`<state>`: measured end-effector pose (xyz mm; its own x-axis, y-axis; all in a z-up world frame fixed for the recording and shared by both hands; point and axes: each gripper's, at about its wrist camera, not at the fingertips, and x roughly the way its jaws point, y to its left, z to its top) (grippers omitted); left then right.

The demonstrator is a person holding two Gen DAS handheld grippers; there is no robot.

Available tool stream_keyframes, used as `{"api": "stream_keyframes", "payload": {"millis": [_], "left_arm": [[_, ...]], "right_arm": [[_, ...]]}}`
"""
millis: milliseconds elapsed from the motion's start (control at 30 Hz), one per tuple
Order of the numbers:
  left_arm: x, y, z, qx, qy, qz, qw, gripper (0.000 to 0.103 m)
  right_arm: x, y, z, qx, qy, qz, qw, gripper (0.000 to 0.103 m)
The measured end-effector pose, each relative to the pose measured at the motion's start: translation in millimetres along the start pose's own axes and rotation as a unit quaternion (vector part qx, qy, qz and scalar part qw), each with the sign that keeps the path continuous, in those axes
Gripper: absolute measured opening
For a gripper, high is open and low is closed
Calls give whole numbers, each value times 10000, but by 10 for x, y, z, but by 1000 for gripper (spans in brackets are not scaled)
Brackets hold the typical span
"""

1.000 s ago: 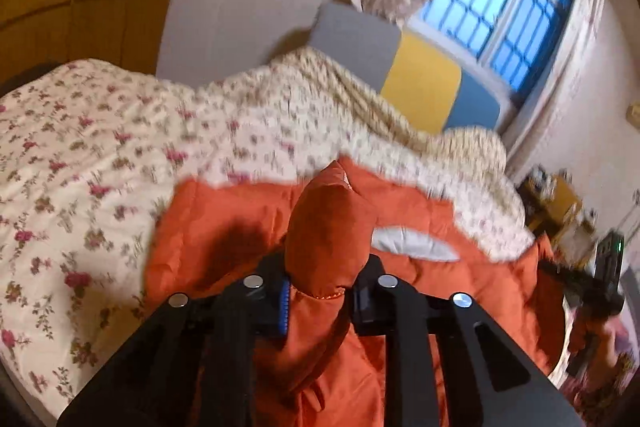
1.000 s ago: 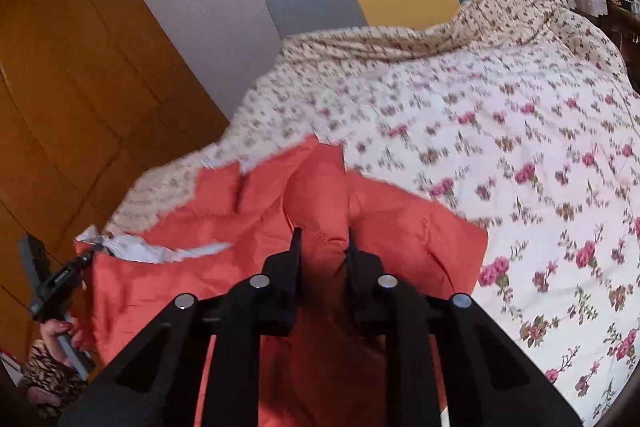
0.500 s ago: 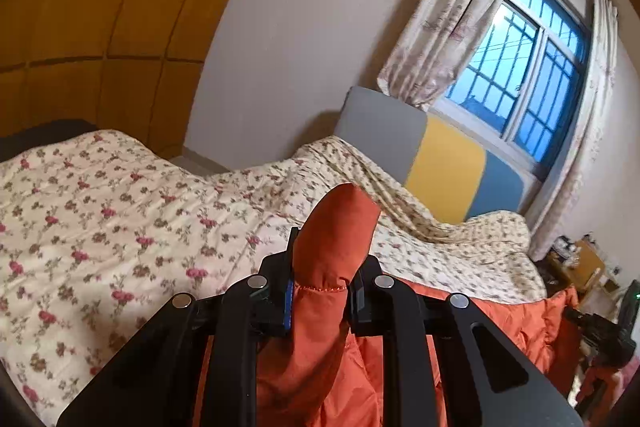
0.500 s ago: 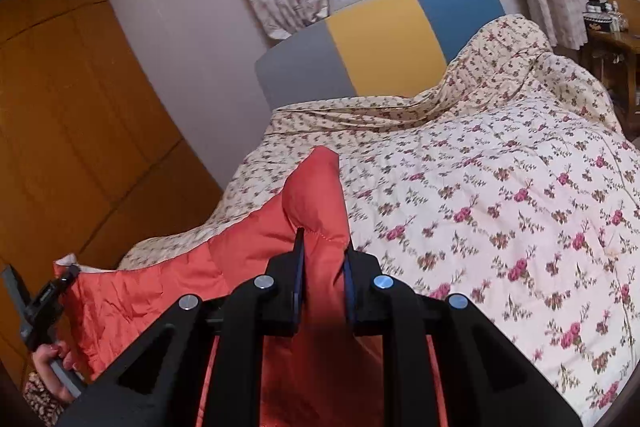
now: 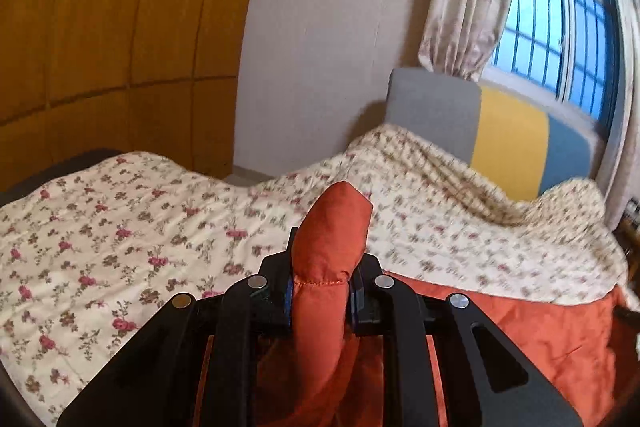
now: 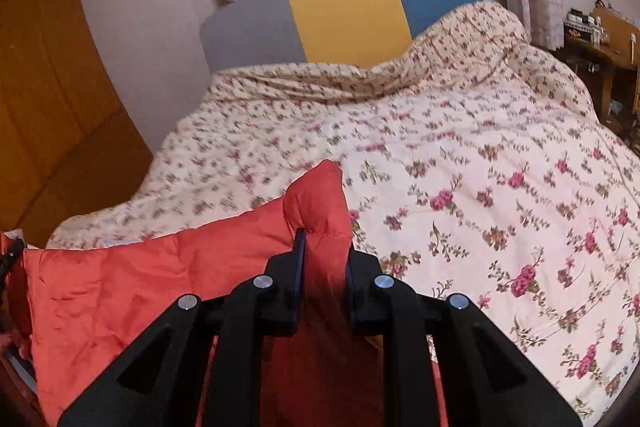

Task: Fold large clothes

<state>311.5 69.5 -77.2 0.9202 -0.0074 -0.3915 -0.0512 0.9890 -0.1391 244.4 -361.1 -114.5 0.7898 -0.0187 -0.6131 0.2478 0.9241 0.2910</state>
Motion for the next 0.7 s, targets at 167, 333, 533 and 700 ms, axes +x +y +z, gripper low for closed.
{"api": "stream_keyframes", "payload": {"millis": [167,333,533,700], "left_arm": [[322,-4,-163,49,431,186,9989,19],[682,34,-322,-16,1107,148,9937,19],[1031,60,-532,-149,1904,160,9815,23],[1093,77,-595,-204,2103,120,9774,25]], "right_arm": [[320,-110,-98,137,348,-157,9992,20],[581,-267,-190,462,733,-268,9959,24],[726,-393,-257,738,894,-309,9928,23],[746,-271,-262,409,838,-706,9931,22]]}}
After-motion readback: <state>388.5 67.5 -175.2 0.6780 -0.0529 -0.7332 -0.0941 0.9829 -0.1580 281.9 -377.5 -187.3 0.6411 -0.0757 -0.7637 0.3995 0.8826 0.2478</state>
